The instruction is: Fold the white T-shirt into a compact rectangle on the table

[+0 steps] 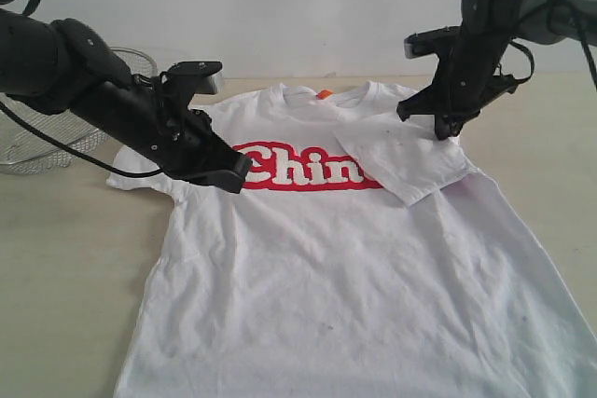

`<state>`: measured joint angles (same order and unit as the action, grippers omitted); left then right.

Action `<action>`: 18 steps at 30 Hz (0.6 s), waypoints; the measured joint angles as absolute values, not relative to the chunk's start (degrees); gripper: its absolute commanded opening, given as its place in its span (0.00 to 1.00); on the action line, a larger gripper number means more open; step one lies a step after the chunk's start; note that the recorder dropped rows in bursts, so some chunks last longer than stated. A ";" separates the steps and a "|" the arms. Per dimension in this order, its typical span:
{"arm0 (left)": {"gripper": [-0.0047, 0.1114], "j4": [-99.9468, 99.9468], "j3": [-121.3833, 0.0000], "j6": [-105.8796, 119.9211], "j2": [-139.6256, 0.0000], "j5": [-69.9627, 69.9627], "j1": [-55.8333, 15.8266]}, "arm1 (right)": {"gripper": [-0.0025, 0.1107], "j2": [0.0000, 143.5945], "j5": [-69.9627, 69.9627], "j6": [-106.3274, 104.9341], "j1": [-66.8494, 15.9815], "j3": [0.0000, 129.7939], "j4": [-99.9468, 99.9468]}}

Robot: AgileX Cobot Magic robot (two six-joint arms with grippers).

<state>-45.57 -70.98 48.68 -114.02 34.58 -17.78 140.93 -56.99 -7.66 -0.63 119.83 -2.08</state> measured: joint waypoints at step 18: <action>0.08 -47.69 -71.57 48.68 -119.80 30.39 -17.78 | 0.02 137.52 -57.56 -15.17 4.24 121.61 4.90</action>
